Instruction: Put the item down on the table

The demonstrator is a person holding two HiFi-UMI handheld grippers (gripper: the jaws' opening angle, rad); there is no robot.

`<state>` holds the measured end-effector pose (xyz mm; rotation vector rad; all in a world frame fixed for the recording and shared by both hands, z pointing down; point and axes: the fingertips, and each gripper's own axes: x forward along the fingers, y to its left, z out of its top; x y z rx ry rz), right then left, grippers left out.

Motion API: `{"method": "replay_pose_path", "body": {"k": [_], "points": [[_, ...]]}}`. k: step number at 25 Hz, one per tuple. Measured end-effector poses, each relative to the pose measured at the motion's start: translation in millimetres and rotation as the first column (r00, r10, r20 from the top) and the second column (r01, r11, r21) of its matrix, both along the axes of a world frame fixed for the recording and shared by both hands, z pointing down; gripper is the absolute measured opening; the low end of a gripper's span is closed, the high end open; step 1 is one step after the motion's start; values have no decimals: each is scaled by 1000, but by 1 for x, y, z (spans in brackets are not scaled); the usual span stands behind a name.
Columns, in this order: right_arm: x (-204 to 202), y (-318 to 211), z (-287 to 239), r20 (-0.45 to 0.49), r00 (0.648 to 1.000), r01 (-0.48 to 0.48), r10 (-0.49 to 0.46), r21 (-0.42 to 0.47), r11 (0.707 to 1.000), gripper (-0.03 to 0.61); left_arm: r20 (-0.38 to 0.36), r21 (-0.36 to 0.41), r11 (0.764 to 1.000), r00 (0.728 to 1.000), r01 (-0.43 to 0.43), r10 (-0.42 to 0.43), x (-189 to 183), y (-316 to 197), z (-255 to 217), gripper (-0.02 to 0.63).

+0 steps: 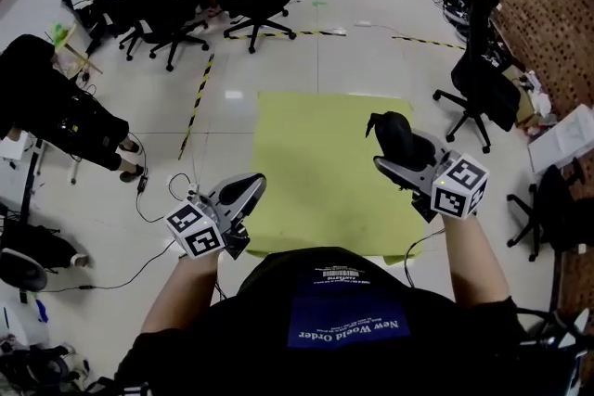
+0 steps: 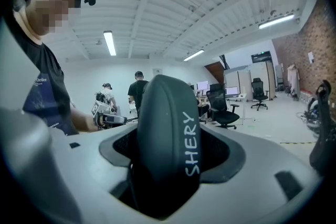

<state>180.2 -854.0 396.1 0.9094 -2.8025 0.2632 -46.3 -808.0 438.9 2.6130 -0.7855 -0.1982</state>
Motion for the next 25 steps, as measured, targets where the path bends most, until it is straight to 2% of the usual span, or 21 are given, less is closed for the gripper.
{"method": "replay_pose_path", "body": {"k": [3, 7, 12, 16, 25], "points": [[17, -33, 1, -37, 999, -3, 2, -9, 1000, 321, 25, -33, 999, 1000, 3, -2, 18, -12, 6, 3], [21, -77, 27, -112, 994, -19, 14, -40, 999, 321, 54, -85, 996, 999, -2, 6, 26, -26, 26, 3], [18, -111, 92, -193, 981, -57, 31, -128, 990, 321, 107, -113, 993, 994, -25, 37, 28, -31, 63, 3], [18, -126, 155, -292, 956, -84, 28, -182, 980, 322, 153, -110, 993, 987, -38, 55, 28, -37, 92, 2], [16, -141, 271, -441, 897, -116, -19, -278, 954, 322, 127, -175, 983, 989, -58, 81, 35, -46, 147, 3]]}}
